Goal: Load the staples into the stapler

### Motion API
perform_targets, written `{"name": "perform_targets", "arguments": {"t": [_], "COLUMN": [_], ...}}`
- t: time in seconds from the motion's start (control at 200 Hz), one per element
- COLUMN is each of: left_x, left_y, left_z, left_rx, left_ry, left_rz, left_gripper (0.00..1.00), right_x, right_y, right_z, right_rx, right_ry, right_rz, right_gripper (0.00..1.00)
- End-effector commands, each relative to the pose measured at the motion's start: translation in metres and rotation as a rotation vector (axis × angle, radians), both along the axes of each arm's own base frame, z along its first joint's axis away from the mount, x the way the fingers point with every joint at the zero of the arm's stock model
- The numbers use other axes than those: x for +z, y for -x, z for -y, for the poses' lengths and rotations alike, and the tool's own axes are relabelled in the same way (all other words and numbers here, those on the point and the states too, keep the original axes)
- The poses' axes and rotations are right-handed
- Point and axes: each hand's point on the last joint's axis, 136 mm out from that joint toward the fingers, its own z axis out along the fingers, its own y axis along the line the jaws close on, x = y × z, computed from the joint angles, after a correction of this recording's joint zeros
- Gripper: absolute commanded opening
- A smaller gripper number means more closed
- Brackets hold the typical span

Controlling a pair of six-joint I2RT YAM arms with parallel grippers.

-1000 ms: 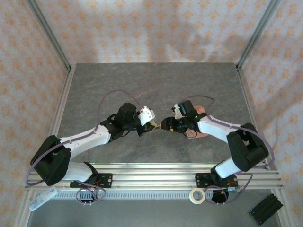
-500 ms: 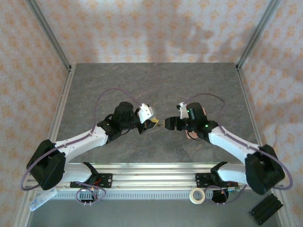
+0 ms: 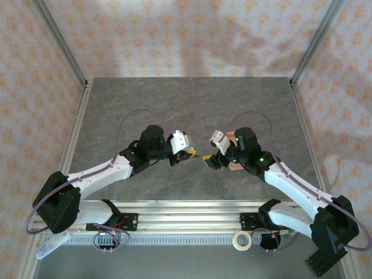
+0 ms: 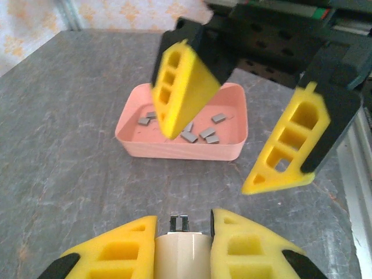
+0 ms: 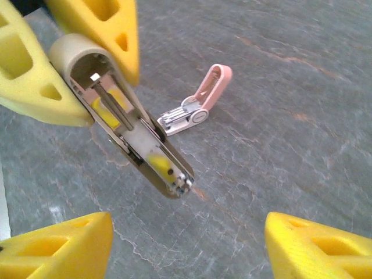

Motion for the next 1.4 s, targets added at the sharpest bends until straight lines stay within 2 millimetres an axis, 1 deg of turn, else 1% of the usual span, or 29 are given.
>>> {"name": "perform_targets", "arguments": {"t": [0.0, 0.185, 0.21, 0.225, 0.29, 0.365, 0.445, 0.511, 0.571, 0.616, 0.656, 0.721, 0.766, 0.801, 0.836, 0.901, 0.961, 1.011, 1.071, 1.141, 1.226, 1.306, 1.391], "left_x": [0.023, 0.029, 0.029, 0.029, 0.031, 0.033, 0.035, 0.036, 0.036, 0.034, 0.034, 0.032, 0.032, 0.031, 0.03, 0.029, 0.026, 0.023, 0.017, 0.004, -0.014, -0.026, -0.033], "left_y": [0.011, 0.013, 0.014, 0.014, 0.015, 0.016, 0.016, 0.017, 0.016, 0.015, 0.013, 0.008, 0.004, -0.001, -0.007, -0.021, -0.037, -0.049, -0.06, -0.071, -0.078, -0.079, -0.08], "left_z": [0.011, 0.013, 0.013, 0.014, 0.014, 0.015, 0.015, 0.015, 0.015, 0.013, 0.012, 0.008, 0.005, 0.001, -0.004, -0.017, -0.033, -0.049, -0.069, -0.092, -0.118, -0.133, -0.142], "left_rx": [-0.098, -0.12, -0.125, -0.127, -0.133, -0.137, -0.139, -0.138, -0.13, -0.117, -0.101, -0.058, -0.017, 0.029, 0.083, 0.217, 0.368, 0.496, 0.648, 0.818, 0.997, 1.101, 1.168], "left_ry": [0.059, 0.075, 0.076, 0.077, 0.085, 0.095, 0.106, 0.112, 0.113, 0.109, 0.108, 0.104, 0.106, 0.107, 0.108, 0.116, 0.131, 0.139, 0.142, 0.122, 0.075, 0.039, 0.039], "left_rz": [0.091, 0.114, 0.113, 0.114, 0.115, 0.116, 0.116, 0.115, 0.115, 0.113, 0.11, 0.103, 0.097, 0.089, 0.084, 0.069, 0.042, 0.015, -0.024, -0.07, -0.126, -0.166, -0.195], "left_gripper": [0.06, 0.06, 0.06, 0.06, 0.06, 0.06, 0.06, 0.07, 0.08, 0.11, 0.14, 0.21, 0.32, 0.42, 0.49, 0.57, 0.63, 0.66, 0.68, 0.69, 0.69, 0.69, 0.69], "right_x": [0.014, 0.014, 0.017, 0.012, 0.009, 0.008, 0.008, 0.007, 0.006, 0.005, 0.005, 0.006, 0.005, 0.003, 0.001, -0.004, -0.016, -0.03, -0.04, -0.048, -0.06, -0.075, -0.086], "right_y": [0.003, 0.007, 0.008, 0.008, 0.01, 0.011, 0.01, 0.009, 0.008, 0.006, 0.004, 0.001, -0.003, -0.007, -0.014, -0.032, -0.044, -0.051, -0.06, -0.067, -0.077, -0.081, -0.079], "right_z": [-0.014, -0.036, -0.039, -0.041, -0.048, -0.054, -0.057, -0.058, -0.058, -0.056, -0.054, -0.051, -0.048, -0.045, -0.042, -0.034, -0.027, -0.023, -0.02, -0.022, -0.021, -0.018, -0.031], "right_rx": [0.16, 0.253, 0.266, 0.277, 0.307, 0.331, 0.34, 0.339, 0.332, 0.314, 0.296, 0.258, 0.217, 0.168, 0.103, -0.062, -0.198, -0.302, -0.432, -0.537, -0.701, -0.852, -0.904], "right_ry": [0.037, 0.011, 0.004, 0.009, 0.01, 0.002, -0.006, -0.008, -0.004, 0.001, 0.001, -0.007, -0.013, -0.015, -0.02, -0.036, -0.023, -0.003, 0.007, 0.015, 0.059, 0.147, 0.178], "right_rz": [0.114, 0.118, 0.124, 0.107, 0.099, 0.092, 0.088, 0.089, 0.091, 0.092, 0.09, 0.08, 0.065, 0.051, 0.028, -0.045, -0.142, -0.228, -0.291, -0.338, -0.425, -0.512, -0.562], "right_gripper": [0.69, 0.7, 0.7, 0.7, 0.69, 0.68, 0.64, 0.57, 0.44, 0.36, 0.31, 0.27, 0.26, 0.25, 0.24, 0.24, 0.24, 0.24, 0.23, 0.23, 0.23, 0.23, 0.23]}}
